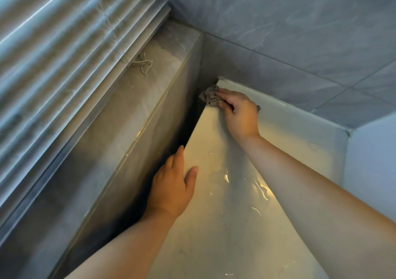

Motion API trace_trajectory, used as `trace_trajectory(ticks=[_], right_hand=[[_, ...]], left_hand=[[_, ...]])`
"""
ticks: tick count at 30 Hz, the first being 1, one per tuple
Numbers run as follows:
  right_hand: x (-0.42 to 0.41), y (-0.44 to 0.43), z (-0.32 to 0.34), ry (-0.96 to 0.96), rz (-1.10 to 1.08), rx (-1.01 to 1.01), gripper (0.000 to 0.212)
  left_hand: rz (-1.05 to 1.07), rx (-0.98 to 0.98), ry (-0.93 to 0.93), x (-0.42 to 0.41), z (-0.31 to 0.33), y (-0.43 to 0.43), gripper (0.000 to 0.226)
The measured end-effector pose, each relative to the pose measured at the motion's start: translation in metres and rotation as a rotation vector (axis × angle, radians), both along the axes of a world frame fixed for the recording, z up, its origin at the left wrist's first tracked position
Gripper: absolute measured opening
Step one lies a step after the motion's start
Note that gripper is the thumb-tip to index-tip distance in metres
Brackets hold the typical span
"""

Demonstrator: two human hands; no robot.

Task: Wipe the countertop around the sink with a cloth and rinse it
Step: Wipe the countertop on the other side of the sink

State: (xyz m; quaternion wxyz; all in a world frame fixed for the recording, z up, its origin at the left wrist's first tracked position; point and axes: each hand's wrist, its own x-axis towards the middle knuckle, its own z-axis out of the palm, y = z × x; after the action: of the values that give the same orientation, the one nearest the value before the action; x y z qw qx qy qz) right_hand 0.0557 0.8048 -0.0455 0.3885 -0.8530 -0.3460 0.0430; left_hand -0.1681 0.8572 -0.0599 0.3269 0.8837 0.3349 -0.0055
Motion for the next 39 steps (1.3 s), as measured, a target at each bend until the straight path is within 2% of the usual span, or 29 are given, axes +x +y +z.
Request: trace_trajectory(ticks=[11,15,20,30,34,39], right_hand=[[-0.047,-0.013,-0.006,-0.008,0.058,0.038,0.025],[-0.067,-0.018,-0.001,0.033,0.032,0.034,0.025],[-0.089,-0.029,0.005,0.121,0.017,0.015,0.026],[-0.14,-0.058,0.007,0.191,0.053,-0.029,0.028],[-0.148,-0.067,0.028,0.341,0.089,-0.026,0.027],[-0.131,-0.051,0.046,0.189,0.004,0.071,0.025]], left_hand=[[-0.007,-0.014,0.002,0.001,0.003,0.001,0.064],[0.008,-0.111,-0.035,-0.007,0.009,0.005,0.074],[-0.016,-0.104,-0.095,-0.03,0.025,-0.004,0.075],[-0.265,0.045,-0.027,-0.094,0.028,-0.014,0.068],[-0.347,0.08,0.014,-0.098,0.025,-0.01,0.065],[-0.374,0.116,0.022,-0.098,0.025,-0.008,0.065]])
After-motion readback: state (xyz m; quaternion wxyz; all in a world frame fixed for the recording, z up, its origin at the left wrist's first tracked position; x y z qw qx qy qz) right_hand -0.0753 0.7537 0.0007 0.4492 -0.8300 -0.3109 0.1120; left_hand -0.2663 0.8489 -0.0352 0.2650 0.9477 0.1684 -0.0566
